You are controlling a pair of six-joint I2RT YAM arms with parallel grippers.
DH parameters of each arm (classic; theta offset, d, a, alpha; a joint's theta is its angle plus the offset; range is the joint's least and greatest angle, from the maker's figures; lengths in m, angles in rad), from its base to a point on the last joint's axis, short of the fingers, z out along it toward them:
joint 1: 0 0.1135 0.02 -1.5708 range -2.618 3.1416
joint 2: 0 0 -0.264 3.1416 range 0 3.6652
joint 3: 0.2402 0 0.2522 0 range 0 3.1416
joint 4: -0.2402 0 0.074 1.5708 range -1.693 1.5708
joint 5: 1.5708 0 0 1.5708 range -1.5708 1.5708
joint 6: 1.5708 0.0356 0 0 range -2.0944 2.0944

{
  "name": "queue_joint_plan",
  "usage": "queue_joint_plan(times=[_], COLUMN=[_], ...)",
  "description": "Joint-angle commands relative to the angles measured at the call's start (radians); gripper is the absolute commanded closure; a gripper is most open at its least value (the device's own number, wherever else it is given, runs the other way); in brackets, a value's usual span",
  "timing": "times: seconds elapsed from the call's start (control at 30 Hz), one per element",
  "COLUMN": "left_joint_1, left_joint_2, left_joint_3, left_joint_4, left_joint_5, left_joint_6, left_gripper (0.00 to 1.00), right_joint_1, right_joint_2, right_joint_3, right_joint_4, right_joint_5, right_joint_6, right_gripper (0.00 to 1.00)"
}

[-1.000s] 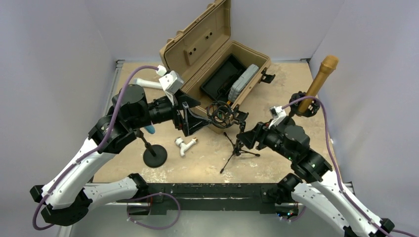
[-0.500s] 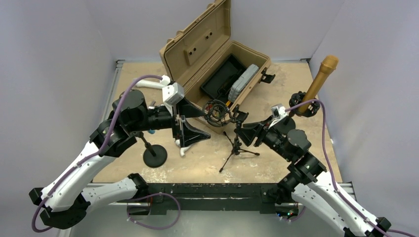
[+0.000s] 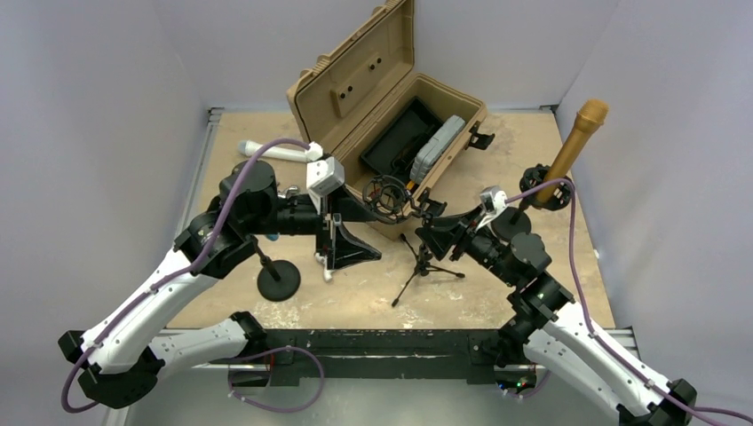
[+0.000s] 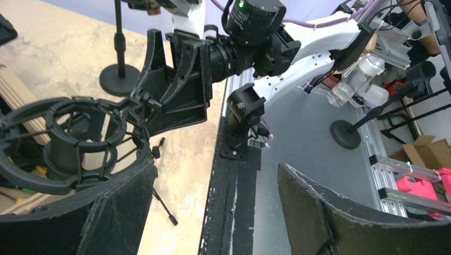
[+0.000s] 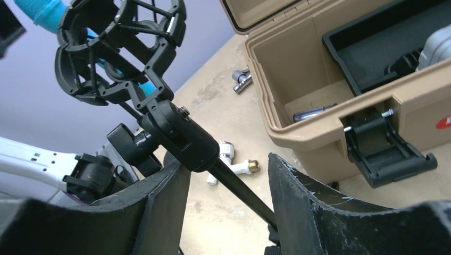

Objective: Remove the microphone from the stand

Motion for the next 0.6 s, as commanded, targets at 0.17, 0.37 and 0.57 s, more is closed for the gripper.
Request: queue_joint_plan(times=[0.17,0.37,0.57], left_joint_1=[-0.016,-0.03,-0.033], left_joint_2=[-0.044,-0.066,-0.089], left_joint_3=[-0.102,-0.185,-0.165], left_joint_4=[0.054,0.074,0.058], left_joint_5=[-0.023,-0.114,-0.215], left_joint_6=[-0.067,-0.135,-0.154], left_gripper=[0.23,0.27,0.31], right_joint_1=[0.003,0.003,0.003], right_joint_2=[-0.011,-0.077,-0.07], right_joint_3=[-0.046,-0.09,-0.045], right_joint_4=[0.219,0.29,0.3], right_joint_5=[-0.081,-0.09,-0.06], right_joint_6=[-0.111,-0.144,-0.143], right_gripper=[0.64,0.86,1.0])
